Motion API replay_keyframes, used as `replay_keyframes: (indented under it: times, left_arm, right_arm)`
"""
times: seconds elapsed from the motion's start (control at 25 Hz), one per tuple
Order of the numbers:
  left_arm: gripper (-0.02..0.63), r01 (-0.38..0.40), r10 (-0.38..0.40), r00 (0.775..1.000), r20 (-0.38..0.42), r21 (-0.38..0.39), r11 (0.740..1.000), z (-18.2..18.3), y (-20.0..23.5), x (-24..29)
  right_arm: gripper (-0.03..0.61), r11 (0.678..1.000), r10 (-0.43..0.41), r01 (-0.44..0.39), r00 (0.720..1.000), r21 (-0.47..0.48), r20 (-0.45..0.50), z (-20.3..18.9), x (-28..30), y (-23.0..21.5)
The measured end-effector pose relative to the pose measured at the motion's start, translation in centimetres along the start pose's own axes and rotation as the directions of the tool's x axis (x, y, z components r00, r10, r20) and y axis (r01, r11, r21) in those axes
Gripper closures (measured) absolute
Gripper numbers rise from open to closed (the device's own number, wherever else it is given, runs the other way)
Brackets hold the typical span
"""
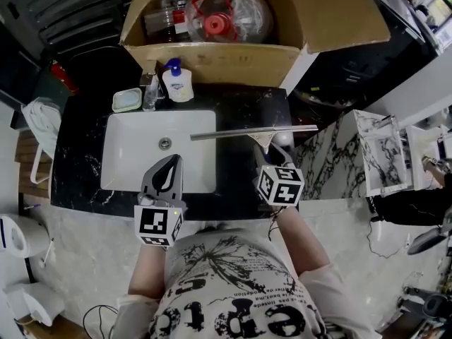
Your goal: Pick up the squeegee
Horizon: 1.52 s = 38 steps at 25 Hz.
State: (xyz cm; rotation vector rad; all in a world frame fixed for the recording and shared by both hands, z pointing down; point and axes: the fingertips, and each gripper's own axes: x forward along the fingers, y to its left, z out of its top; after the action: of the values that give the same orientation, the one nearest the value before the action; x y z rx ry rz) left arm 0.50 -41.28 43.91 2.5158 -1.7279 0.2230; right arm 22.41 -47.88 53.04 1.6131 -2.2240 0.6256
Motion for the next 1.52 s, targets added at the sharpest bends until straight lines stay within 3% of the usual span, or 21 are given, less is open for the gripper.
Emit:
replay_keyframes:
  times: [0.2,0.56,0.72,1.0,1.52]
  left_arm:
    - [0.601,-0.028,0.028,0.999,0.041,0.018,0.999,2.0,1.3,-0.2]
    - [0.601,-0.032,0.026,0.993,0.112,0.051,0.998,6.1,1.3,-0.6]
    - [0.601,-0.04,0.031,0.99,0.136,0.061,0.997,7.2,1.6,-0.5]
    - [0.601,-0.049,0.042,0.991,0.13,0.052,0.997,6.9,2.1,-0.5]
    - [0.601,-0.04,0.032,0.992,0.124,0.057,0.998,6.9,1.7,-0.6]
  right_arm:
    - [0.454,0.999,0.027,-0.019,0.982,-0.046,0.189,5.1,-3.4,1.3]
    - [0.454,0.984,0.074,0.004,0.899,-0.177,0.432,11.5,-9.4,3.8]
    - [0.454,0.985,0.071,0.011,0.887,-0.174,0.456,11.7,-9.9,4.2]
    - [0.459,0.984,0.042,0.036,0.904,-0.172,0.426,11.0,-9.2,3.5]
    - [0.46,0.987,0.042,0.028,0.91,-0.161,0.412,10.5,-9.2,3.9]
